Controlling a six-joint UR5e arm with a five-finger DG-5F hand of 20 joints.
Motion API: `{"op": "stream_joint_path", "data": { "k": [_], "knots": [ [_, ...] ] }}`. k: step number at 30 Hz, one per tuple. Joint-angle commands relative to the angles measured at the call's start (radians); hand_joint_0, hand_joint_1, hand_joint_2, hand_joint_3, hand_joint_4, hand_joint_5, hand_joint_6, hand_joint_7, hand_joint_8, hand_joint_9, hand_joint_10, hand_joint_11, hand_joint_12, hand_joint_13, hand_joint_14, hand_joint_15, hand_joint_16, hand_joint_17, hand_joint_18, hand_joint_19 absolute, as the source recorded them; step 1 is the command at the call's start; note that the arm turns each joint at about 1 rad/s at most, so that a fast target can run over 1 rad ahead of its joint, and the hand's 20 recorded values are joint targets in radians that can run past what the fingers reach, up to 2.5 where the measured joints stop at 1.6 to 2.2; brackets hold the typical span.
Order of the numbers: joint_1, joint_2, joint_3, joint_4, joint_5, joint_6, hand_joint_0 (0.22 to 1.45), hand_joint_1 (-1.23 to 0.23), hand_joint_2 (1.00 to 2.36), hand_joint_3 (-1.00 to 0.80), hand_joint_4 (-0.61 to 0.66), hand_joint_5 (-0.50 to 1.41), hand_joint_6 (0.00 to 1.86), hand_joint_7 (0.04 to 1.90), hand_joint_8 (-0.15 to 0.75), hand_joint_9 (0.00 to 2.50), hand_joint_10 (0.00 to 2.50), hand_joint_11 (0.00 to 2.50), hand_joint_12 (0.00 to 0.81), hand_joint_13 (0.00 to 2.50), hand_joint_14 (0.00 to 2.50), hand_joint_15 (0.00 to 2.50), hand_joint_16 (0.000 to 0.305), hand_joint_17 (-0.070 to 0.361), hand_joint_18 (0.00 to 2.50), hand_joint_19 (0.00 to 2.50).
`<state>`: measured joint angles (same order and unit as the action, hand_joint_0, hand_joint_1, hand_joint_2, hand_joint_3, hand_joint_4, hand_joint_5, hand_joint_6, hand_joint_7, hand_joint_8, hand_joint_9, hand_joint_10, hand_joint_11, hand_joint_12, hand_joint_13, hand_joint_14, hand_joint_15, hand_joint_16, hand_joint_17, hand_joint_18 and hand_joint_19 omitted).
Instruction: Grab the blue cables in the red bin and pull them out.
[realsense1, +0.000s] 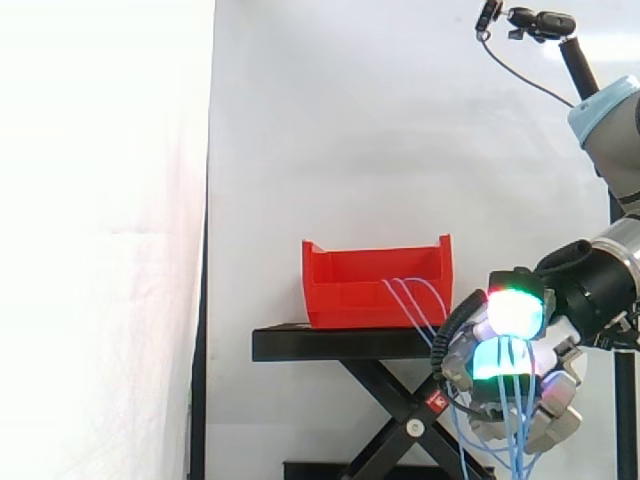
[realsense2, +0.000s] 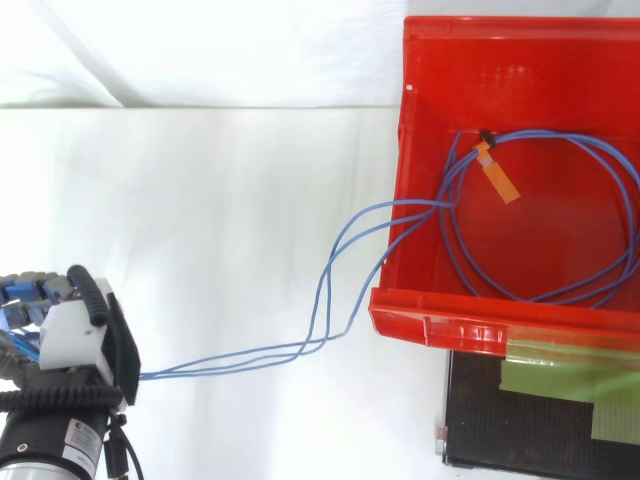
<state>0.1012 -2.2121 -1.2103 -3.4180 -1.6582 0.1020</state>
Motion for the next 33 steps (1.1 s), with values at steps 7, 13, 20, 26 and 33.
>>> {"op": "stream_joint_path", "data": {
  "k": [7, 13, 20, 26, 33],
  "knots": [
    [0.000, 0.000, 0.000, -0.001, 0.000, 0.000, 0.91, -0.85, 1.00, -1.00, 0.10, 0.81, 0.86, 0.44, 0.258, 1.30, 0.01, 1.49, 0.335, 1.16, 0.90, 1.24, 0.039, 0.087, 1.09, 1.43],
    [0.002, -0.001, 0.000, -0.001, -0.002, 0.000, 0.90, -0.86, 1.00, -1.00, 0.10, 0.81, 0.87, 0.43, 0.250, 1.33, 0.01, 1.54, 0.332, 1.13, 1.20, 1.13, 0.038, 0.086, 1.12, 1.49],
    [0.003, 0.000, 0.003, 0.000, 0.000, -0.003, 0.90, -0.88, 1.00, -1.00, 0.11, 0.81, 0.86, 0.44, 0.249, 1.36, 0.00, 1.60, 0.328, 1.13, 1.25, 1.12, 0.039, 0.088, 1.13, 1.48],
    [0.003, 0.000, 0.058, -0.003, -0.002, -0.018, 0.88, -0.92, 1.00, -1.00, 0.11, 0.82, 0.86, 0.44, 0.249, 1.36, 0.01, 1.59, 0.333, 1.13, 1.25, 1.11, 0.039, 0.088, 1.13, 1.48],
    [0.005, -0.001, 0.081, -0.026, 0.005, -0.071, 0.86, -0.93, 1.00, -1.00, 0.14, 0.82, 0.85, 0.44, 0.257, 1.35, 0.01, 1.58, 0.334, 1.13, 1.27, 1.12, 0.039, 0.088, 1.13, 1.50]
  ]
}}
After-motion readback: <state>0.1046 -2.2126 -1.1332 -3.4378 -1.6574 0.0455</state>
